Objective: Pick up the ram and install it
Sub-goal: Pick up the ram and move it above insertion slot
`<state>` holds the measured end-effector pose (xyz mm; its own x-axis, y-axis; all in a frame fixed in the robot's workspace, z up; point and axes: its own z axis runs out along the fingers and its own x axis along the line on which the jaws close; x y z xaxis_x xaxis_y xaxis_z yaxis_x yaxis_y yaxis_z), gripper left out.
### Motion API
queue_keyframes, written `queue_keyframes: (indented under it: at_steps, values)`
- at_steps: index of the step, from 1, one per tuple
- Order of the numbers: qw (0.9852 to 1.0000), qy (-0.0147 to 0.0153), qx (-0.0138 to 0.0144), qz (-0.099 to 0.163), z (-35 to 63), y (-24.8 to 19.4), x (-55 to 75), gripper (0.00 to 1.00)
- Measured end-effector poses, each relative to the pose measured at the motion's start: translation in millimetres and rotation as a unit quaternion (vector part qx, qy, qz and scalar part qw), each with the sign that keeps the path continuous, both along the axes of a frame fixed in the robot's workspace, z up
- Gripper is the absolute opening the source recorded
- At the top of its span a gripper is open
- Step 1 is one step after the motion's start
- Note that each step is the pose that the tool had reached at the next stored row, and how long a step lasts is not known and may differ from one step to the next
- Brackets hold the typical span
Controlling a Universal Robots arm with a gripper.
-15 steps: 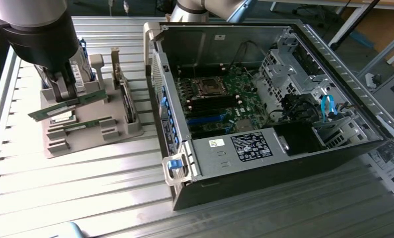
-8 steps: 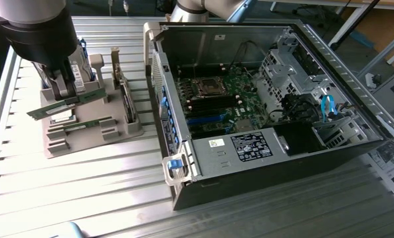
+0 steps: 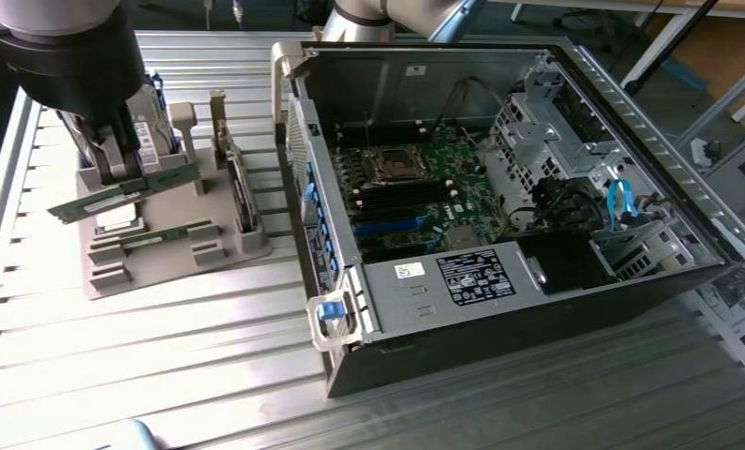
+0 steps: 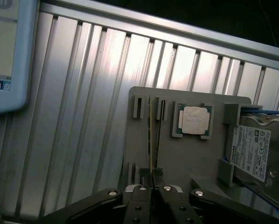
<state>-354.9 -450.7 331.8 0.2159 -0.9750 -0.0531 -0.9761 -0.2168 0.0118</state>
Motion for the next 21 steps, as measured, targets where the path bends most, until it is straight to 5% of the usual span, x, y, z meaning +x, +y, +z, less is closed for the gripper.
queue_keyframes:
  at_steps: [21]
  values:
    - [1.0000,0.0000,0.0005,0.000,11.4,0.0,0.0,0.12]
